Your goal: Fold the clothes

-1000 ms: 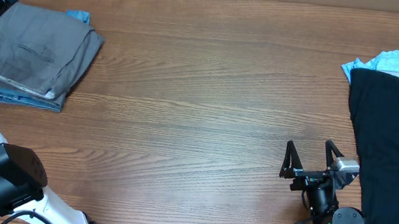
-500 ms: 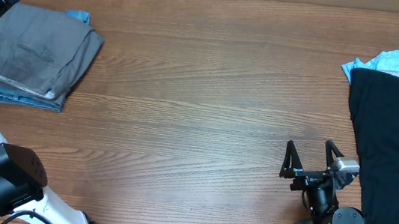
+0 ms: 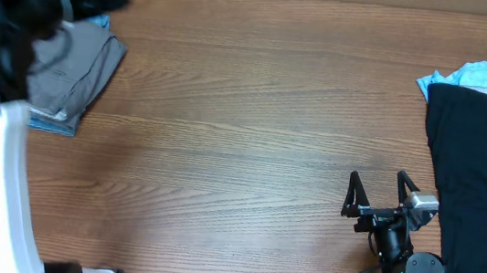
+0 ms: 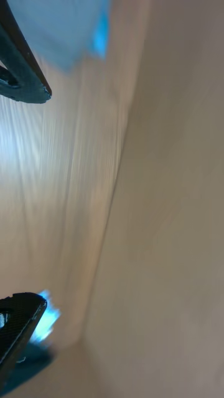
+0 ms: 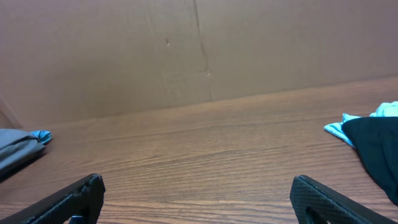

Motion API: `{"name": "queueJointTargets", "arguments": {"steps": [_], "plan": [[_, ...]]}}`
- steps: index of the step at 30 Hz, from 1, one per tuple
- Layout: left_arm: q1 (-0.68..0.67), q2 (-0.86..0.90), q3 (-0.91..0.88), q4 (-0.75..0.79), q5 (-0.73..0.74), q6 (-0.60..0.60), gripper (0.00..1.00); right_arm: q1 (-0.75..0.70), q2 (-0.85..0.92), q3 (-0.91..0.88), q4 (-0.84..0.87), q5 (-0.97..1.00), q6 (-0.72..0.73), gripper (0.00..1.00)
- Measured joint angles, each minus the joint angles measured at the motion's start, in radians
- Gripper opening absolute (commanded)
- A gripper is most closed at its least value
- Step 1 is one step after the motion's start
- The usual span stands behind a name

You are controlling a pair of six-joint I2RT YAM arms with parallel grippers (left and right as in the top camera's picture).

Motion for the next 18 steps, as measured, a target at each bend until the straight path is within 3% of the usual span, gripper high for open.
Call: {"name": "queueJointTargets", "arguments": {"steps": [1,7,13,18], "plan": [[-0.100,-0.042,0.000,0.000,0.006,0.000,1.00,0.000,0.000,0.000,-0.001,0.000,0.000,1.00],[-0.302,-0.126,0.000,-0.007,-0.002,0.009,1.00,0.000,0.000,0.000,0.000,0.000,0.000,1.00],[-0.317,-0.228,-0.020,-0.207,-0.025,0.016,1.00,0.000,0.000,0.000,0.000,0.000,0.000,1.00],[-0.317,-0.359,-0.231,-0.241,-0.072,0.015,1.00,0.000,0.000,0.000,-0.001,0.000,0.000,1.00]]}}
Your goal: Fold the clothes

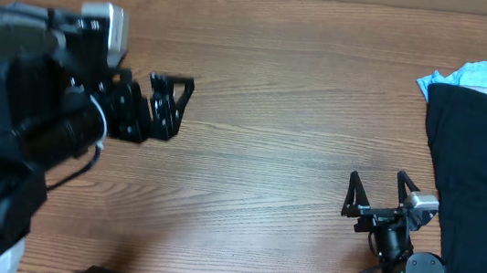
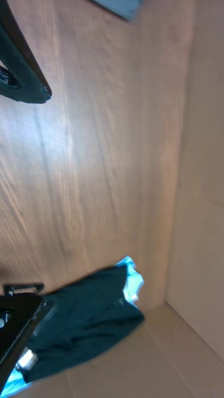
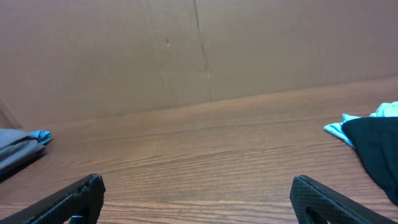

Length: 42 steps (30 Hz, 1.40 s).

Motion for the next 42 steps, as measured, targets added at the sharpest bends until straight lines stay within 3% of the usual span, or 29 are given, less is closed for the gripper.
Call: {"name": "queueJointTargets", "arguments": {"steps": [6,16,26,36,42], "plan": [[0.000,-0.202,-0.426,0.243,-0.025,0.001,1.00,0.000,0.000,0.000,0.000,0.000,0.000,1.00],[0.034,-0.654,-1.096,0.816,-0.104,0.001,1.00,-0.003,0.000,0.000,0.001,0.001,0.000,1.00],[0.040,-0.895,-1.614,1.344,-0.149,0.019,1.00,-0.003,0.000,0.000,0.001,0.000,0.000,1.00],[0.040,-0.990,-1.784,1.371,-0.265,0.035,1.00,-0.003,0.000,0.000,0.000,0.001,0.000,1.00],[0.040,-1.072,-1.839,1.355,-0.299,0.156,1.00,-0.003,0.000,0.000,0.001,0.001,0.000,1.00]]}}
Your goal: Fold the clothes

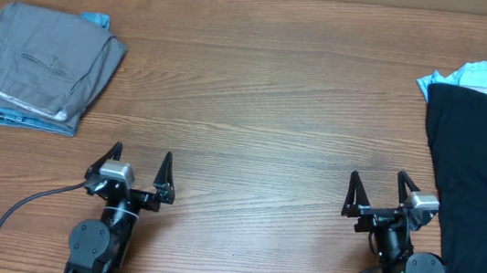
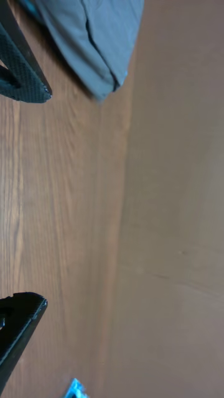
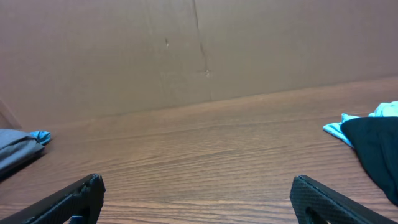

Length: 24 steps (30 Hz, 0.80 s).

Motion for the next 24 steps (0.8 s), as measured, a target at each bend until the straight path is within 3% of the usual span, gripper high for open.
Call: {"name": "queueJointTargets", "arguments": {"steps": [6,24], "plan": [[0.026,-0.085,-0.014,-0.144,-0.010,0.120,1.00,0.000,0.000,0.000,0.000,0.000,0.000,1.00],[0.063,-0.103,-0.014,-0.142,-0.025,0.175,1.00,0.000,0.000,0.000,0.000,0.000,0.000,1.00]]}}
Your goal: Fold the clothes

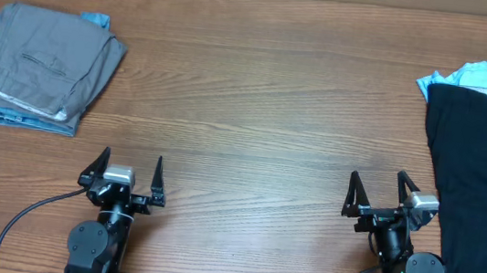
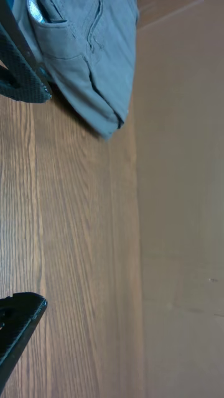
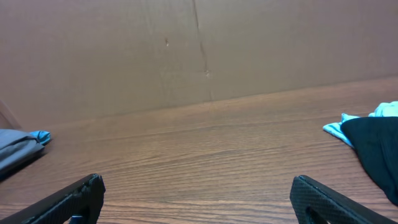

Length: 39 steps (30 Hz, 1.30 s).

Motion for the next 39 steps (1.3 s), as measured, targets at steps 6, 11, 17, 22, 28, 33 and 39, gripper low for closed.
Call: {"name": "queueJointTargets", "arguments": {"steps": [6,11,17,22,28,33,39], "plan": [[0.055,0.000,0.000,0.000,-0.003,0.003,1.00,0.000,0.000,0.000,0.000,0.000,0.000,1.00],[0.055,0.000,0.000,0.000,-0.003,0.003,1.00,0.000,0.000,0.000,-0.001,0.000,0.000,1.00],[0.055,0.000,0.000,0.000,-0.003,0.003,1.00,0.000,0.000,0.000,0.000,0.000,0.000,1.00],[0.055,0.000,0.000,0.000,-0.003,0.003,1.00,0.000,0.000,0.000,0.000,0.000,0.000,1.00],[0.055,0.000,0.000,0.000,-0.003,0.003,1.00,0.000,0.000,0.000,0.000,0.000,0.000,1.00],[0.055,0.000,0.000,0.000,-0.003,0.003,1.00,0.000,0.000,0.000,-0.001,0.000,0.000,1.00],[0.055,0.000,0.000,0.000,-0.003,0.003,1.00,0.000,0.000,0.000,0.000,0.000,0.000,1.00]]}}
